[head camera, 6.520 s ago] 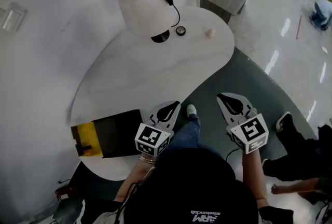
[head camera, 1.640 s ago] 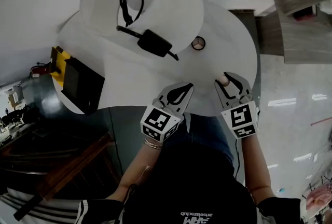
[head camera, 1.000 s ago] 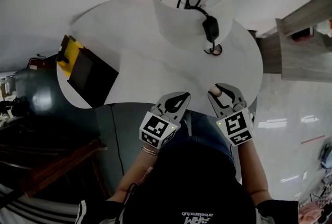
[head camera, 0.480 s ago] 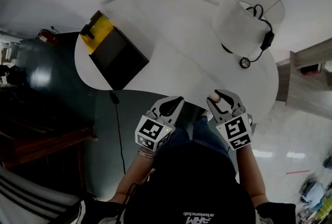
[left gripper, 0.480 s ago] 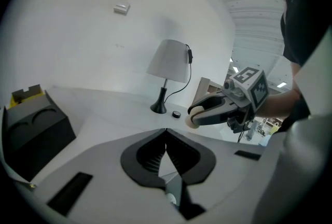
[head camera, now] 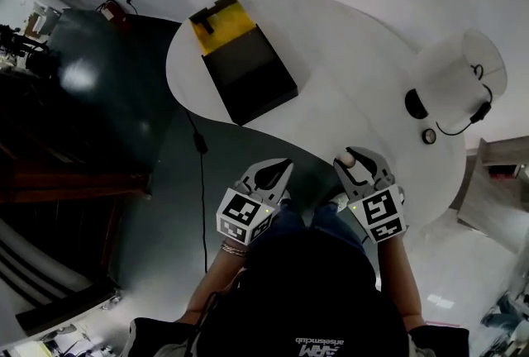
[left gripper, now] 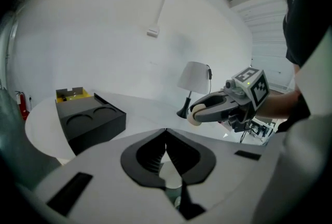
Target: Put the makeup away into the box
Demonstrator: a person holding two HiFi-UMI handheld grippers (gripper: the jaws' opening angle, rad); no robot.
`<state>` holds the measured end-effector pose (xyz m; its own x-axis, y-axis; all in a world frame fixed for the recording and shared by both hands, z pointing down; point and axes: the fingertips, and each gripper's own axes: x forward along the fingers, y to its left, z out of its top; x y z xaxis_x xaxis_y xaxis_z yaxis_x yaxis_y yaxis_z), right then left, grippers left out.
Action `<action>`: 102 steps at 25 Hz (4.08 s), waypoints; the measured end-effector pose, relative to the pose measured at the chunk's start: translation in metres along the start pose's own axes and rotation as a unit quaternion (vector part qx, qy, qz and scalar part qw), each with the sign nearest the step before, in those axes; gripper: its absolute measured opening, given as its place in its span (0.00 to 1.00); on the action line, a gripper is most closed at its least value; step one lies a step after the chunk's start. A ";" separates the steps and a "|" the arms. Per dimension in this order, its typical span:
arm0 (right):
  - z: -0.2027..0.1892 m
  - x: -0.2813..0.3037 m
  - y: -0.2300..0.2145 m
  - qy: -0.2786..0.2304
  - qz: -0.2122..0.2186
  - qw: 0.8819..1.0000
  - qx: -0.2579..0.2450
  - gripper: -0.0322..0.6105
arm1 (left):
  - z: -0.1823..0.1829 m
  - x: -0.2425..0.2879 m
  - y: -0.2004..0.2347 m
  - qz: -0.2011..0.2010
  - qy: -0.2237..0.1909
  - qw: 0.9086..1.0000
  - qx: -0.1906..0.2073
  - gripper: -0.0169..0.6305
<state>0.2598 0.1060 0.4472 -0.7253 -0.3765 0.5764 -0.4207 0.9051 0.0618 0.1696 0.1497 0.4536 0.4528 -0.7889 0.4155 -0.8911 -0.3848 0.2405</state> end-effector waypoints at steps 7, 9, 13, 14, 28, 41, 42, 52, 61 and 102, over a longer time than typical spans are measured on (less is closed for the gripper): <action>0.040 0.034 0.036 -0.010 0.040 0.998 -0.036 0.27 | -0.005 -0.042 0.042 0.042 -0.024 0.999 -0.017 0.05; 0.049 0.043 0.045 -0.012 0.049 0.998 -0.043 0.27 | -0.008 -0.052 0.052 0.051 -0.028 0.998 -0.022 0.05; 0.067 0.063 0.062 -0.016 0.061 0.997 -0.049 0.27 | -0.013 -0.071 0.073 0.064 -0.031 0.997 -0.020 0.05; 0.072 0.068 0.066 -0.018 0.064 0.997 -0.050 0.27 | -0.015 -0.076 0.078 0.070 -0.031 0.997 -0.023 0.05; 0.107 0.114 0.108 -0.029 0.097 0.992 -0.070 0.27 | -0.033 -0.135 0.139 0.131 -0.046 0.989 -0.054 0.05; 0.140 0.144 0.137 -0.039 0.129 0.986 -0.098 0.27 | -0.046 -0.175 0.182 0.184 -0.059 0.978 -0.079 0.05; 0.143 0.147 0.139 -0.040 0.131 0.985 -0.100 0.27 | -0.046 -0.180 0.187 0.191 -0.062 0.976 -0.081 0.05; 0.177 0.187 0.147 -0.055 0.156 0.977 -0.134 0.27 | -0.031 -0.193 0.233 0.230 -0.087 0.965 -0.086 0.05; 0.231 0.245 0.128 -0.062 0.169 0.975 -0.132 0.27 | -0.004 -0.182 0.302 0.233 -0.085 0.964 -0.091 0.05; 0.302 0.338 0.048 -0.083 0.135 0.985 -0.068 0.27 | 0.113 -0.130 0.452 0.223 -0.104 0.969 -0.016 0.05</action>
<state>-0.1700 -0.0378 0.3983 -0.8844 -0.1355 0.4466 -0.1319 0.9905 0.0392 -0.2958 0.0240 0.4094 0.0036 -0.9543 0.2990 -0.9939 0.0297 0.1067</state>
